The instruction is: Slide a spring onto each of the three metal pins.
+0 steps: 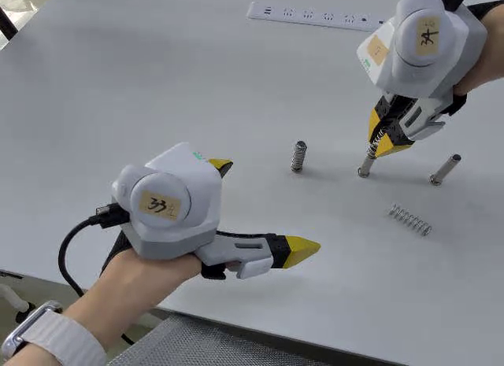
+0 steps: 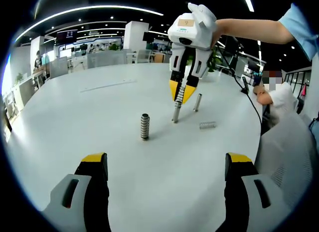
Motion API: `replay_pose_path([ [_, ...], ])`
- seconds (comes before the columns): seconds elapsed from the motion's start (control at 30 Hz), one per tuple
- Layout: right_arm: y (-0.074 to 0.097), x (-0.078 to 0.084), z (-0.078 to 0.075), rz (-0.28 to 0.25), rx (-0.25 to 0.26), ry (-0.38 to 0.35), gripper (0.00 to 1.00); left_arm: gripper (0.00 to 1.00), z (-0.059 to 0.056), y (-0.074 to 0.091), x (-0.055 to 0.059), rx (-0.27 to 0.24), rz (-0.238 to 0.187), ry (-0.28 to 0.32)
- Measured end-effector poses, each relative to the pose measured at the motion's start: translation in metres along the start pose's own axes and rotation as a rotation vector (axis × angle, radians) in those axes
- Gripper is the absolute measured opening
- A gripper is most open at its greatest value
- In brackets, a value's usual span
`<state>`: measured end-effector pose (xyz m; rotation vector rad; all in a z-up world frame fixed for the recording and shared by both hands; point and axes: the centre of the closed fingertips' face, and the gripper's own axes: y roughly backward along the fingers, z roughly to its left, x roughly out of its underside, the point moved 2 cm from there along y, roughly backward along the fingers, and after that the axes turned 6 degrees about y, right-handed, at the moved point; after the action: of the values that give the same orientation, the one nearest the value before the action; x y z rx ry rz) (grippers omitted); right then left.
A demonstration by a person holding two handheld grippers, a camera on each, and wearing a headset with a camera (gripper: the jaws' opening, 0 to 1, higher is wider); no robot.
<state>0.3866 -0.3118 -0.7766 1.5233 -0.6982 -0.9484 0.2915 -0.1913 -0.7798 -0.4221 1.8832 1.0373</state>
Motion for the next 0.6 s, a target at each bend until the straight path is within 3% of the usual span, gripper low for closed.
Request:
replay_pose_path([
  [0.6, -0.024, 0.003, 0.000, 0.026, -0.024, -0.014, 0.07, 0.96, 0.002, 0.002, 0.001, -0.001, 0.005, 0.005],
])
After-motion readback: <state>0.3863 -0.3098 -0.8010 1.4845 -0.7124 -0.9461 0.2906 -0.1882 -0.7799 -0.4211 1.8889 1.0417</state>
